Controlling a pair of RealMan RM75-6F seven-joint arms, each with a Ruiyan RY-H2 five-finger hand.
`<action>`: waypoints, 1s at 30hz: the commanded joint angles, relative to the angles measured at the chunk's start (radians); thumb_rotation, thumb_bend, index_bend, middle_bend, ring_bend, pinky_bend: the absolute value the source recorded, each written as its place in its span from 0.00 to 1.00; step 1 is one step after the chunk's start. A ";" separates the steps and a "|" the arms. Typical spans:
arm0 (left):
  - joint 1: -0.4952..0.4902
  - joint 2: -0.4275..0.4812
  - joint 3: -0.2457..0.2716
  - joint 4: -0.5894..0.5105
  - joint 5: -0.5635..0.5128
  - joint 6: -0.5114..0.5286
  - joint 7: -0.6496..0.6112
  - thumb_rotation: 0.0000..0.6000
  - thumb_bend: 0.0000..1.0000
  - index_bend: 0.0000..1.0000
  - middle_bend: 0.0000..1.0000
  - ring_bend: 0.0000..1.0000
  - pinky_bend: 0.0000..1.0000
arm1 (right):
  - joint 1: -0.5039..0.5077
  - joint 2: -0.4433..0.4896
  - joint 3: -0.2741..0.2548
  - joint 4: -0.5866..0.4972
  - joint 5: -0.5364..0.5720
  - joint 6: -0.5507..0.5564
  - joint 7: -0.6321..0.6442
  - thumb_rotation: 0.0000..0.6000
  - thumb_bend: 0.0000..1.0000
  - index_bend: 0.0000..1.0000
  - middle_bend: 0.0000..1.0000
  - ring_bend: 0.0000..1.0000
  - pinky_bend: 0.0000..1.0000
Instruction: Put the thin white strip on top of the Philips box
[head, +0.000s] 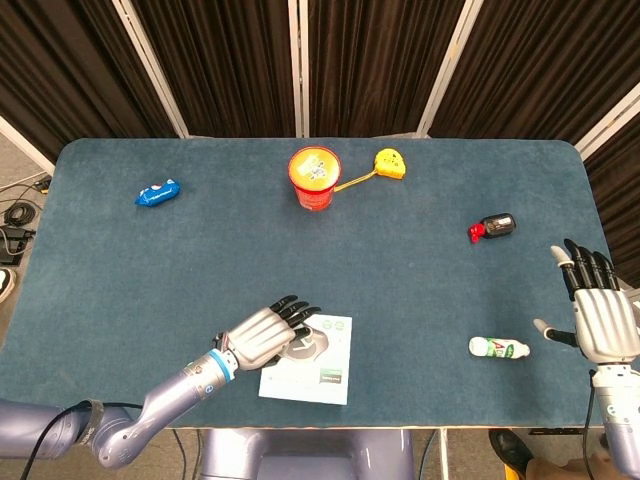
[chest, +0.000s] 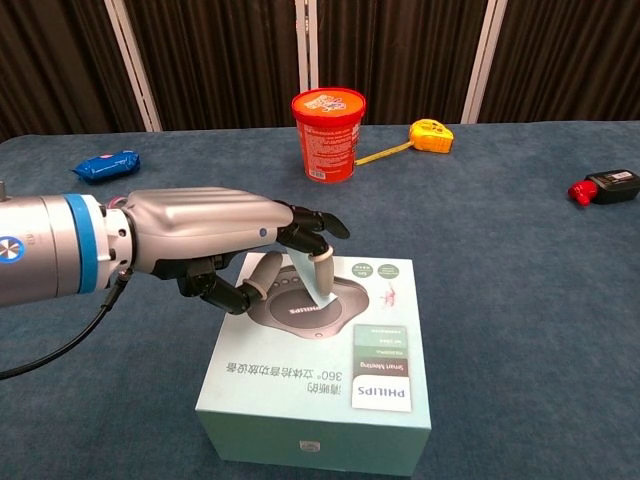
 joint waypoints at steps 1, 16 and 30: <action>-0.002 -0.008 0.003 0.005 -0.005 -0.002 0.005 1.00 1.00 0.31 0.00 0.00 0.00 | 0.000 0.000 0.000 -0.001 -0.001 0.000 0.000 1.00 0.00 0.06 0.00 0.00 0.00; 0.000 -0.004 -0.007 -0.001 0.003 0.007 -0.013 1.00 1.00 0.31 0.00 0.00 0.00 | -0.002 0.003 0.004 0.001 0.002 -0.002 0.010 1.00 0.00 0.07 0.00 0.00 0.00; -0.006 -0.015 0.000 0.008 -0.002 -0.010 -0.012 1.00 1.00 0.31 0.00 0.00 0.00 | -0.004 0.004 0.005 0.000 0.003 -0.002 0.009 1.00 0.00 0.07 0.00 0.00 0.00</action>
